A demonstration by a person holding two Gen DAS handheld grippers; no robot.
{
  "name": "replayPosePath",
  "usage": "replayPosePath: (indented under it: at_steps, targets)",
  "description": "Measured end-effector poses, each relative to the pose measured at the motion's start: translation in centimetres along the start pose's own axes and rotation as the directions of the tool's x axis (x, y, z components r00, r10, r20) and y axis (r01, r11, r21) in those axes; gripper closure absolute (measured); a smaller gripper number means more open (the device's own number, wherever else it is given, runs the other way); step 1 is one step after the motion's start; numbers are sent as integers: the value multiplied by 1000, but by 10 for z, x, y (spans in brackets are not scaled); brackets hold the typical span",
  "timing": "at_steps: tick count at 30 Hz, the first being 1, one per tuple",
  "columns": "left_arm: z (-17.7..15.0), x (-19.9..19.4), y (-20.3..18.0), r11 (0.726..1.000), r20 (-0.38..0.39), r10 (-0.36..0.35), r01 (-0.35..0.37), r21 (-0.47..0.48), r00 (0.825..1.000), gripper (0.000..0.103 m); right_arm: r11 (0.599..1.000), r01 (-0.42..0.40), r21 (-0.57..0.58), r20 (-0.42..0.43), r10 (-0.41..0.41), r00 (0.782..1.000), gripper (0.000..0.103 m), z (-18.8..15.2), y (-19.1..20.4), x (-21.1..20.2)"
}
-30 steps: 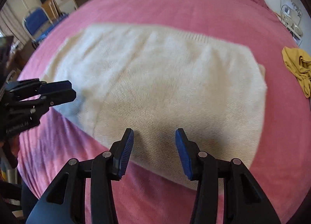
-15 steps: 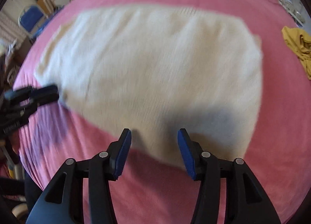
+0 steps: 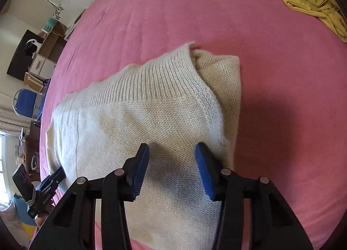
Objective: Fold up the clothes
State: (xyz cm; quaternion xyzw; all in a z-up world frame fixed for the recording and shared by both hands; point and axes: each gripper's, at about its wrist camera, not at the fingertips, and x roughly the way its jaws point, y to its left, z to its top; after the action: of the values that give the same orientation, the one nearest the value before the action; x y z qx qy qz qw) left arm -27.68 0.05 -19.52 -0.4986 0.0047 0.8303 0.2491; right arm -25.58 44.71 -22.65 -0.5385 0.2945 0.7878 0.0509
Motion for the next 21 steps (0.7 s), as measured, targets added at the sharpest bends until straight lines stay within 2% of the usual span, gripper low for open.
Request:
replayPosePath:
  at_steps: [2,4,5,8,11,12,14,15,17,19,21]
  targets:
    - [6,-13,8,999,39,-25,26,-28,999,79,1000,18,-13,10,-18,1000,55,0,4,-7]
    - [22,-21,18,998,72,-34,38,-56,997,78,999,35,-31,25,-34,999,47,-1,10,-14]
    - [29,-24,23,997,89,-38,44,-70,995,78,998,31,-59,54,-28,998,43,-1,21,-21]
    - [53,-36,38,992,139,-48,64,-110,989,78,989,-8,-149,73,19,997,42,-8,56,-20]
    - [76,9,22,988,66,39,-28,-154,997,77,975,0,-223,46,10,999,41,-6,92,-6]
    - [73,18,28,984,35,61,-54,-170,998,77,972,13,-236,35,-5,999,41,-17,93,-8]
    - [64,31,40,978,-8,83,-83,-193,997,78,969,45,-242,-2,-47,999,41,-8,97,1]
    - [56,31,43,979,1,79,-78,-187,997,78,968,66,-242,-22,-74,997,41,-8,106,11]
    - [42,28,47,983,17,77,-73,-167,997,78,958,110,-263,-56,-129,990,41,-13,95,19]
    - [36,19,47,985,38,85,-78,-153,996,78,950,98,-295,-51,-118,992,41,-17,91,17]
    - [45,10,38,988,70,79,-69,-140,994,79,957,61,-284,-45,-76,996,41,-16,87,6]
